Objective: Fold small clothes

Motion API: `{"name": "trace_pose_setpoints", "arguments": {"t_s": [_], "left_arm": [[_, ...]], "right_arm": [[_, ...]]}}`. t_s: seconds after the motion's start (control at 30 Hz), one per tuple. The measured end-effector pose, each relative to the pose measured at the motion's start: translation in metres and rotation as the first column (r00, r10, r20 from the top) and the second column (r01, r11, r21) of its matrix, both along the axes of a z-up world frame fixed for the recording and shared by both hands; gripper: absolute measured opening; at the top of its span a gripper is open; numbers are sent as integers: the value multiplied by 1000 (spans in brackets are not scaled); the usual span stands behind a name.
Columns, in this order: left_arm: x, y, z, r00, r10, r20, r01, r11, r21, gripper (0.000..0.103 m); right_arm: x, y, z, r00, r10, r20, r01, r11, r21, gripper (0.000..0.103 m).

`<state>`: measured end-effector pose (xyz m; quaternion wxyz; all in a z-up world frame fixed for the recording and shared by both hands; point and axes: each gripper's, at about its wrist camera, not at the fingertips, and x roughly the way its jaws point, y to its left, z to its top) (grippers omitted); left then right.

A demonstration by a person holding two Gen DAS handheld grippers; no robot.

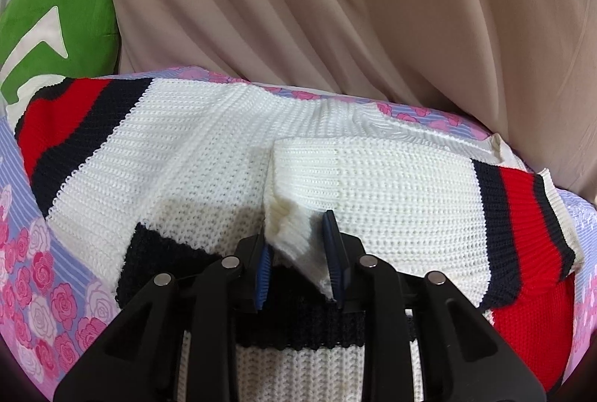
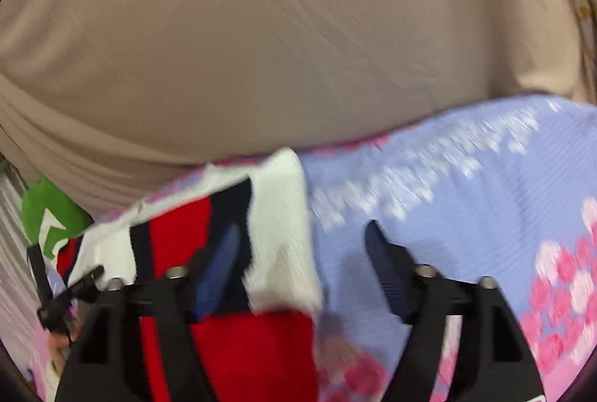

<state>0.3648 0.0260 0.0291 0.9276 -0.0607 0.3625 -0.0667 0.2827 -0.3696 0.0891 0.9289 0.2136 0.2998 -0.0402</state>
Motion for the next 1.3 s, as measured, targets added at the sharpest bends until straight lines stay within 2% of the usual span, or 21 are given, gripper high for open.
{"name": "trace_pose_setpoints", "arguments": {"t_s": [0.17, 0.2, 0.23, 0.27, 0.3, 0.37, 0.4, 0.43, 0.47, 0.5, 0.57, 0.63, 0.67, 0.8, 0.87, 0.97, 1.03, 1.07, 1.13, 1.23, 1.3], "left_arm": [[0, 0, 0, 1000, -2, -1, 2, 1000, -10, 26], [0, 1, 0, 1000, -3, -1, 3, 1000, -11, 26], [0, 0, 0, 1000, -4, -1, 4, 1000, -11, 26], [1, 0, 0, 1000, -5, -1, 5, 1000, -12, 26], [1, -1, 0, 1000, -5, -1, 5, 1000, -11, 26], [1, -5, 0, 1000, -7, 1, 7, 1000, -4, 27], [1, -6, 0, 1000, -11, 2, 11, 1000, 0, 33], [1, -9, 0, 1000, -22, 3, 22, 1000, 4, 36], [0, -14, 0, 1000, -29, 5, 29, 999, 19, 38], [0, -16, 0, 1000, -29, 6, 28, 999, 33, 38], [0, -21, 0, 1000, -26, 5, 26, 998, 50, 38], [0, -22, -1, 1000, -27, 5, 27, 999, 41, 39], [0, -23, 0, 1000, -28, 4, 28, 999, 34, 39], [-1, -24, 0, 1000, -28, 3, 28, 999, 31, 38], [1, -22, -1, 1000, -28, 3, 28, 999, 36, 39], [1, -20, -1, 1000, -28, 2, 28, 999, 33, 39], [1, -19, -2, 1000, -28, 2, 28, 999, 34, 39], [2, -19, -2, 1000, -28, 2, 28, 999, 32, 39], [2, -18, -2, 1000, -29, 3, 29, 999, 28, 39], [2, -17, -2, 1000, -30, 3, 30, 999, 29, 39], [2, -18, -2, 1000, -31, 3, 31, 999, 27, 39]], "right_arm": [[85, 8, -35, 979, 53, -199, -51, 999, 13, 72], [93, 12, -40, 973, 57, -222, -59, 998, -3, 50], [97, 15, -41, 973, 52, -227, -60, 998, -30, 37], [93, 16, -35, 981, 46, -189, -54, 998, -42, 23], [82, 14, -27, 992, 42, -118, -46, 998, -33, 20], [57, 2, -15, 1000, -5, 24, 5, 1000, 4, 18], [52, -5, -18, 999, -29, 36, 28, 999, 30, 18], [53, -10, -25, 999, -50, 9, 50, 998, 39, 18], [63, -12, -42, 995, -59, -80, 61, 998, 26, 18], [67, -18, -49, 988, -34, -153, 43, 998, 54, 18], [67, -19, -43, 987, -29, -157, 38, 998, 52, 19], [58, -13, -37, 992, -50, -115, 54, 998, 37, 22], [43, -13, -33, 995, -59, -85, 62, 997, 38, 29], [-5, -8, 6, 1000, -26, 3, 26, 1000, 1, 29], [-15, 4, 14, 999, 44, -30, -45, 997, -65, 29], [-25, 29, -7, 974, 155, -164, -181, 972, -153, 18], [-23, 33, -30, 965, 118, -236, -177, 953, -248, 6], [-26, 30, -32, 972, 132, -196, -179, 953, -245, 4], [-29, 22, -25, 973, 125, -196, -163, 967, -195, 3], [-39, 28, -5, 981, 129, -145, -158, 965, -209, 7], [-37, 27, -13, 974, 132, -185, -174, 957, -231, 6]]}}
